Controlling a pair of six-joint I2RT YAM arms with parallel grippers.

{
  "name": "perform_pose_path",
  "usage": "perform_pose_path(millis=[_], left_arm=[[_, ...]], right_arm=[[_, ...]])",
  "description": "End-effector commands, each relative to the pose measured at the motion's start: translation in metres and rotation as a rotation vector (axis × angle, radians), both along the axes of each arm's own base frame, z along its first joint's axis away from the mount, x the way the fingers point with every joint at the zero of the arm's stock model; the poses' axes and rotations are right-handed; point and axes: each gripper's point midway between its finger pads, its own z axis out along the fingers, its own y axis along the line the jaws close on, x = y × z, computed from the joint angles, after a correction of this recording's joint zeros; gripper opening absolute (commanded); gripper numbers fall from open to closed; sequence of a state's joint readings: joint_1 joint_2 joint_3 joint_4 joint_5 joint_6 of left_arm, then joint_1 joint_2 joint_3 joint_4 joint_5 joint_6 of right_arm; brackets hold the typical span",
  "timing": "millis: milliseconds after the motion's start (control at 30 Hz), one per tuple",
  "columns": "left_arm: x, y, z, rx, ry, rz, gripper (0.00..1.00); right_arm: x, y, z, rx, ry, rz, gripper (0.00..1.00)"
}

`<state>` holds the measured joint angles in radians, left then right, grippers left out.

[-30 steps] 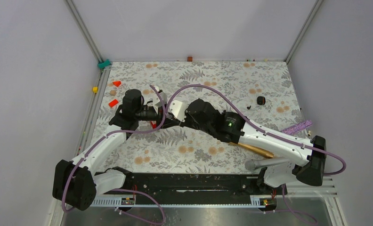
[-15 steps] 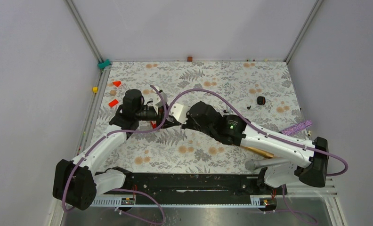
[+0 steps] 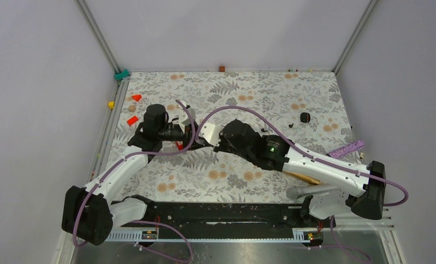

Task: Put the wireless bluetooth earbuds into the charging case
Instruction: Place the earbud in the charging case.

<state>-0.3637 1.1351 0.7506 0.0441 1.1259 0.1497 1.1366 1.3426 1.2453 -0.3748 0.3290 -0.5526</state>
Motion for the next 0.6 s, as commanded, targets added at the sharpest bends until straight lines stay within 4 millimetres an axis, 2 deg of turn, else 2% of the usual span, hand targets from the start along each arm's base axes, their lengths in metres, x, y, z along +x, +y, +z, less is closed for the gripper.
perform_pose_path(millis=[0,567], left_arm=[[-0.0047,-0.0017,0.0116,-0.029,-0.058,-0.044,0.00],[-0.0024,-0.0023,0.0090,-0.024,-0.041,-0.038,0.00]], right_arm=[[-0.0029,0.0037,0.0092,0.031,-0.021,0.019,0.23],[-0.0015,0.0081,0.0056,0.028,-0.027,0.028,0.23]])
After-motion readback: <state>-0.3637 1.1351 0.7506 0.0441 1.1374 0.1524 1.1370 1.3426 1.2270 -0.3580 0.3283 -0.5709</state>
